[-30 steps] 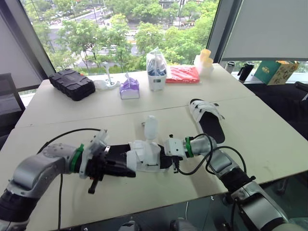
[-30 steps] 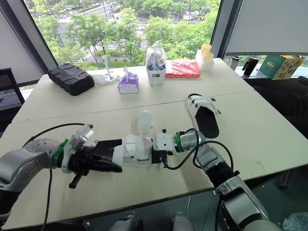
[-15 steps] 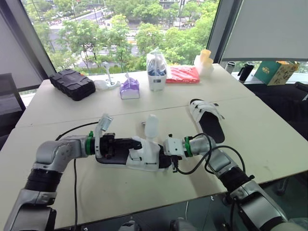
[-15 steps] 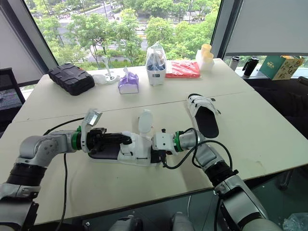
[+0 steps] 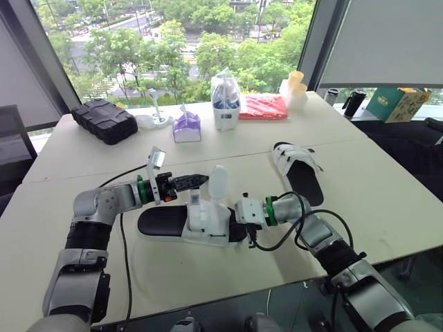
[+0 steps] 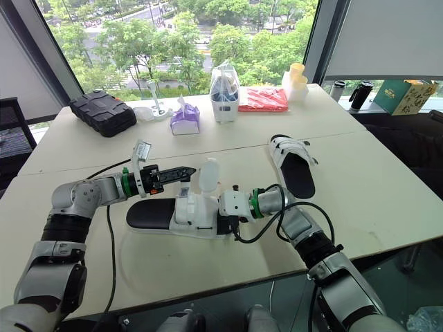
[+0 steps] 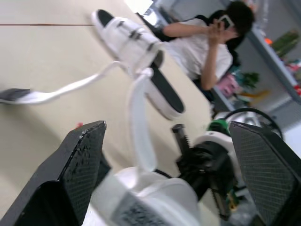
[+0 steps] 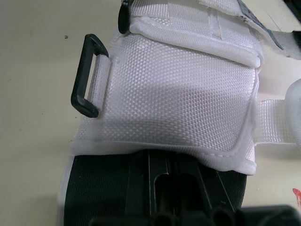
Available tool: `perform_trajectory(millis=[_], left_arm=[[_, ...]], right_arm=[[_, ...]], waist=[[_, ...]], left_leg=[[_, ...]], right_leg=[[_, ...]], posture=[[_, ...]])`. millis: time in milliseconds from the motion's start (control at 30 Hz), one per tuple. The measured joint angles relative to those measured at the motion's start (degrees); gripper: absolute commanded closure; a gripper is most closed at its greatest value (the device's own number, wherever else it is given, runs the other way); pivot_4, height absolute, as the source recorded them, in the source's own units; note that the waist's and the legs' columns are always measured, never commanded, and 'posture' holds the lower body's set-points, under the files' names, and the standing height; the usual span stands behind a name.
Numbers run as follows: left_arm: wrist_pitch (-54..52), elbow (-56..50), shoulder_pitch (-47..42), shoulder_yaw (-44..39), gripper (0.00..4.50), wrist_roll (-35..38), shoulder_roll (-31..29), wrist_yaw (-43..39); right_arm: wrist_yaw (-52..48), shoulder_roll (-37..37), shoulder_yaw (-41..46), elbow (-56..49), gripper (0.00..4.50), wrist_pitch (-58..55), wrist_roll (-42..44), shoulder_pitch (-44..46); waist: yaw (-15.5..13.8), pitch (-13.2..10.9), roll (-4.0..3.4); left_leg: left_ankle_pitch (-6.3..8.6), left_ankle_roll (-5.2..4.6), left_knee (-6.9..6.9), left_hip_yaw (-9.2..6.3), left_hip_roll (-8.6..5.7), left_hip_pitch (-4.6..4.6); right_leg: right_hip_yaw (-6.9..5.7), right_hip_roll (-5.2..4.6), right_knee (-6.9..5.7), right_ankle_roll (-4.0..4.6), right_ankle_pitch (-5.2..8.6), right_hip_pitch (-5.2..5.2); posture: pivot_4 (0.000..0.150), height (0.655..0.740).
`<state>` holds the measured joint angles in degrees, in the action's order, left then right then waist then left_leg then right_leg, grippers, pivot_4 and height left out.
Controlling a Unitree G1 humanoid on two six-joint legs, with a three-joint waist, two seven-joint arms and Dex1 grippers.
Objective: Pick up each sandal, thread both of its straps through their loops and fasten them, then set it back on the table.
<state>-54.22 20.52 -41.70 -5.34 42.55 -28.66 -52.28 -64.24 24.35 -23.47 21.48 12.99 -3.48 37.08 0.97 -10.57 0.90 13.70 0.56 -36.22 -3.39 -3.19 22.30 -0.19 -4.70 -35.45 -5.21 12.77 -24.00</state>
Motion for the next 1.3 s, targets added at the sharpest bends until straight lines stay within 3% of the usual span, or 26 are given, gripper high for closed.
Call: perform_trajectory(millis=[533, 633, 867, 1300], left_arm=[[9.73, 2.54, 0.49, 4.59, 0.04, -10.99, 0.27, -4.54], [10.78, 3.46, 0.48, 4.62, 0.83, -12.15, 0.93, -4.66], [10.25, 3.60, 0.45, 4.45, 4.37, -12.30, 1.22, -6.59], [3.08, 2.86, -3.03, -1.70, 4.45, -4.55, 1.17, -10.20]], right_arm=[[0.13, -0.06, -0.01, 0.09, 4.50, 0.00, -0.03, 0.06], [0.16, -0.07, -0.03, 0.01, 4.50, -0.05, -0.04, 0.06], [0.21, -0.07, -0.04, -0.02, 4.50, -0.09, -0.05, 0.06], [0.46, -0.08, -0.14, 0.09, 4.50, -0.08, -0.10, 0.06]], waist=[[0.00, 0.00, 0.00], [0.02, 0.00, 0.00], [0.01, 0.00, 0.00], [0.09, 0.00, 0.01]], left_leg=[[-0.01, 0.02, -0.01, 0.00, 0.00, 0.00], [-0.01, 0.02, 0.00, 0.00, 0.00, 0.00], [-0.01, 0.01, -0.01, 0.00, 0.00, 0.00], [-0.02, 0.02, -0.02, 0.00, 0.00, 0.00]], right_leg=[[0.00, 0.00, -0.01, 0.00, 0.00, 0.00], [0.00, 0.01, -0.02, 0.00, 0.00, 0.00], [0.00, 0.01, -0.03, 0.00, 0.00, 0.00], [-0.01, 0.01, -0.06, 0.00, 0.00, 0.00]], posture=[[0.150, 0.7400], [0.150, 0.7400], [0.150, 0.7400], [0.150, 0.7400]])
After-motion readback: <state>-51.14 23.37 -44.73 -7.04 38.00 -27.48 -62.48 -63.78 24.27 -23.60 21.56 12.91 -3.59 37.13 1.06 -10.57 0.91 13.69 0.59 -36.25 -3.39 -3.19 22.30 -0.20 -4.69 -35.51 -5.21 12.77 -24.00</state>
